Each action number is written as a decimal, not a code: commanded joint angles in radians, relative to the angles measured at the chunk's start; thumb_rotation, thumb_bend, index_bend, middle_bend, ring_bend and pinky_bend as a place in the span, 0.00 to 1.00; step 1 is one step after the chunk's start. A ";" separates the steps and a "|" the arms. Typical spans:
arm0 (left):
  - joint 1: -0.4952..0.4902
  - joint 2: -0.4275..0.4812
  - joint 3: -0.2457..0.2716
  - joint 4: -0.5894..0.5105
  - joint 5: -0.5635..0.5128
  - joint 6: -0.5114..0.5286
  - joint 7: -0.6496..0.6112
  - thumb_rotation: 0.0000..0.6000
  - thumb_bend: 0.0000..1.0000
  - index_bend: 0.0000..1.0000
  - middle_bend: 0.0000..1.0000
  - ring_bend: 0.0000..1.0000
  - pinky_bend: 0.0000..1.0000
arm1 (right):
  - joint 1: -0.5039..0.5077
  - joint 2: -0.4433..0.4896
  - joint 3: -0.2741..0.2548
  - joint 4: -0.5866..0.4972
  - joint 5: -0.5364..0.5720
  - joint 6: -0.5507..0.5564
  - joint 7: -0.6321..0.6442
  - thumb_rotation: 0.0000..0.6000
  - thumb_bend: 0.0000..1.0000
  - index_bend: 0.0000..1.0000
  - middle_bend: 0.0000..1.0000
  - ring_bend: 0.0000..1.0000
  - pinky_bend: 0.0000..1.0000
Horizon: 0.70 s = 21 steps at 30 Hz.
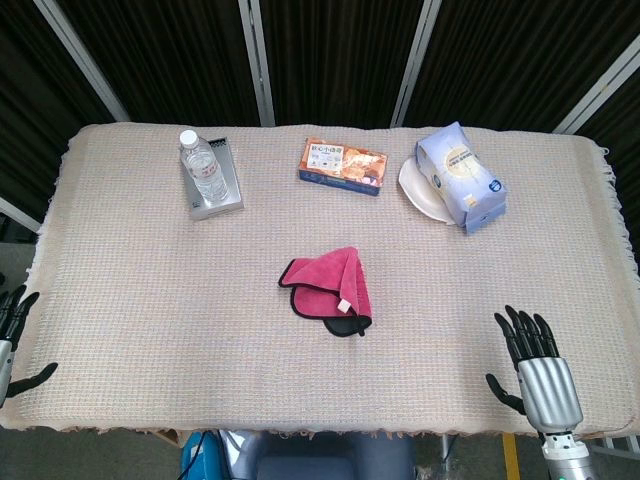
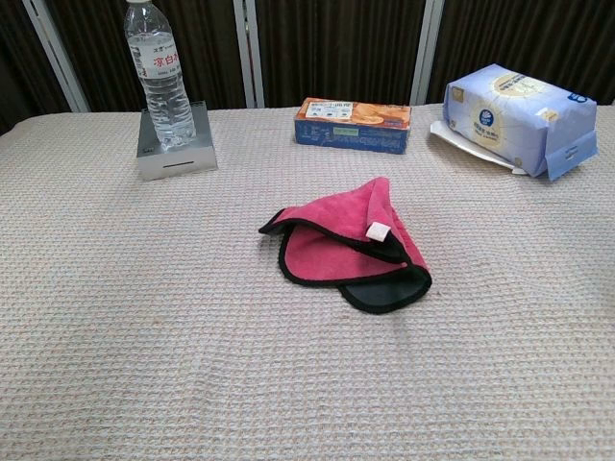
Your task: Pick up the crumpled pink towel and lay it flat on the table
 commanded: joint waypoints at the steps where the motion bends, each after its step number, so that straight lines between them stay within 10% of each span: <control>1: 0.000 -0.001 0.001 -0.002 0.005 0.003 0.004 1.00 0.09 0.00 0.00 0.00 0.00 | -0.001 0.002 -0.001 -0.001 -0.002 0.002 0.002 1.00 0.26 0.00 0.00 0.00 0.00; 21: -0.006 -0.006 0.001 -0.011 0.017 0.005 0.022 1.00 0.09 0.00 0.00 0.00 0.00 | 0.017 0.015 -0.022 -0.045 -0.022 -0.039 0.038 1.00 0.26 0.00 0.00 0.00 0.00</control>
